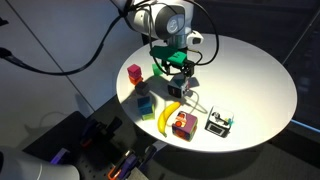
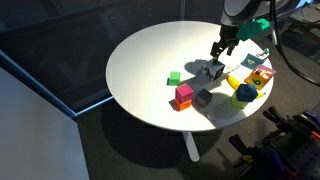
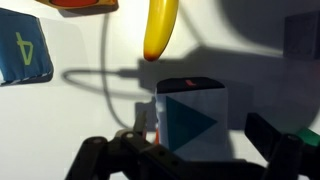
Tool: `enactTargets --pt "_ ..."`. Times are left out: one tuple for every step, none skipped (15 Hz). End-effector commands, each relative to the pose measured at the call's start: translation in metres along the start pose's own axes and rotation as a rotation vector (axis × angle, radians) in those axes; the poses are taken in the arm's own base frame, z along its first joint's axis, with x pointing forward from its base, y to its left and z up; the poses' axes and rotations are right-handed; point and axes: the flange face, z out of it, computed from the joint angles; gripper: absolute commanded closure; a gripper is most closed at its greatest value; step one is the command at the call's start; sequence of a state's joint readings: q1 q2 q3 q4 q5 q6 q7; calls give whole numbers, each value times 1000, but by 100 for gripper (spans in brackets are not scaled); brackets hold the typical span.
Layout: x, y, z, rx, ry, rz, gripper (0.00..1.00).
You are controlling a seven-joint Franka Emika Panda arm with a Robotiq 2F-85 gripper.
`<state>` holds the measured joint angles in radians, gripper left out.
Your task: Pick up the square toy on the left and put it on top of the stack.
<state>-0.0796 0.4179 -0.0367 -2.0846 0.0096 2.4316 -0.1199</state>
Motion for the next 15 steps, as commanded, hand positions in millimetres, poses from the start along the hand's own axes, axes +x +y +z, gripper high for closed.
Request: enactTargets --pt "3 9 1 5 12 -14 0" --pt "3 11 2 5 10 -14 0" --pt "3 13 4 6 8 -12 0" --pt "3 14 5 7 7 -11 0" --pt "4 15 6 10 6 -10 0" --pt "4 16 8 12 6 -10 0" --pt "5 17 10 13 8 -12 0" --pt "6 17 12 14 9 -13 0" --pt "7 18 15 15 11 -16 0" --pt "9 18 17 14 13 -18 0" --pt "10 18 19 13 15 -19 0" --pt "12 17 21 13 16 -22 0" --pt "13 16 22 12 18 -23 0" --pt "15 14 24 13 20 -27 0" --pt "16 11 24 12 24 -31 0"
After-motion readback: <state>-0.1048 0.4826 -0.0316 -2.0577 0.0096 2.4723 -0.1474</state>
